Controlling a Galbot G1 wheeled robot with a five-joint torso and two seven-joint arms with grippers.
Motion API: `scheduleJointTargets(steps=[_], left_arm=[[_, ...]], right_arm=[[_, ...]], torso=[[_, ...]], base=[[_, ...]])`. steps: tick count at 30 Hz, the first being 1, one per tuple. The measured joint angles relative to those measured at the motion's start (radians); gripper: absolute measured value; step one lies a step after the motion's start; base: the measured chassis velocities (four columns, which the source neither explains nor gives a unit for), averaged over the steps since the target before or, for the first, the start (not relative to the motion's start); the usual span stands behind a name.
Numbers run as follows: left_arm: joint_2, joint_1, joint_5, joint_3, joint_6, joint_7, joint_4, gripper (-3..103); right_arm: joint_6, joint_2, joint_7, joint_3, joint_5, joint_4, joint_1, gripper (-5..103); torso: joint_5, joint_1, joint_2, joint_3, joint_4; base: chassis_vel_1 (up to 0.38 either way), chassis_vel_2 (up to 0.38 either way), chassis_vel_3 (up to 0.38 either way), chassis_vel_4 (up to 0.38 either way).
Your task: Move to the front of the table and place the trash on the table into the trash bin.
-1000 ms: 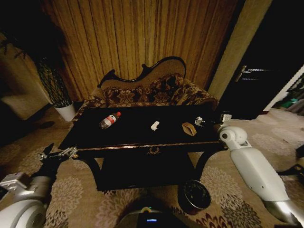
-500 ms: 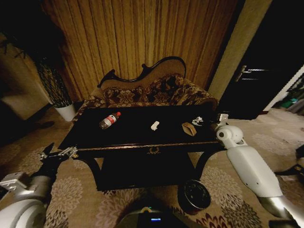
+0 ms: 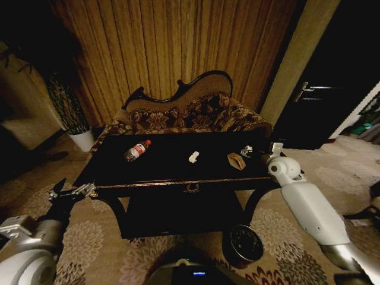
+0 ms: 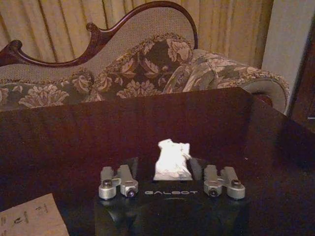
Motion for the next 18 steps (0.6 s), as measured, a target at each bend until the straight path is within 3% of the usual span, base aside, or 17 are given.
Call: scheduleJointTargets(steps=[6, 8, 14, 18], left_arm=[[0.000, 0.000, 0.000, 0.001, 0.000, 0.000, 0.000, 100], [0.000, 0.000, 0.000, 0.000, 0.000, 0.000, 0.000, 100], [-0.002, 0.005, 0.000, -0.011, 0.000, 0.000, 0.000, 100], [-0.001, 0.006, 0.000, -0.014, -0.001, 0.000, 0.000, 100]], right_arm=[[0.008, 0.003, 0.001, 0.002, 0.000, 0.007, -0.013, 33], [0.009, 0.003, 0.001, 0.001, 0.000, 0.008, -0.013, 33], [0.010, 0.004, 0.001, 0.001, 0.000, 0.011, -0.015, 6], [0.011, 0.004, 0.001, 0.002, 0.000, 0.012, -0.017, 1]], torso=[[0.0000, 0.000, 0.000, 0.000, 0.0000], [0.0000, 0.000, 0.000, 0.000, 0.0000], [0.0000, 0.000, 0.000, 0.000, 0.0000], [0.0000, 0.000, 0.000, 0.000, 0.0000]], base=[[0.000, 0.000, 0.000, 0.000], [0.000, 0.000, 0.000, 0.000], [0.000, 0.000, 0.000, 0.000], [0.000, 0.000, 0.000, 0.000]])
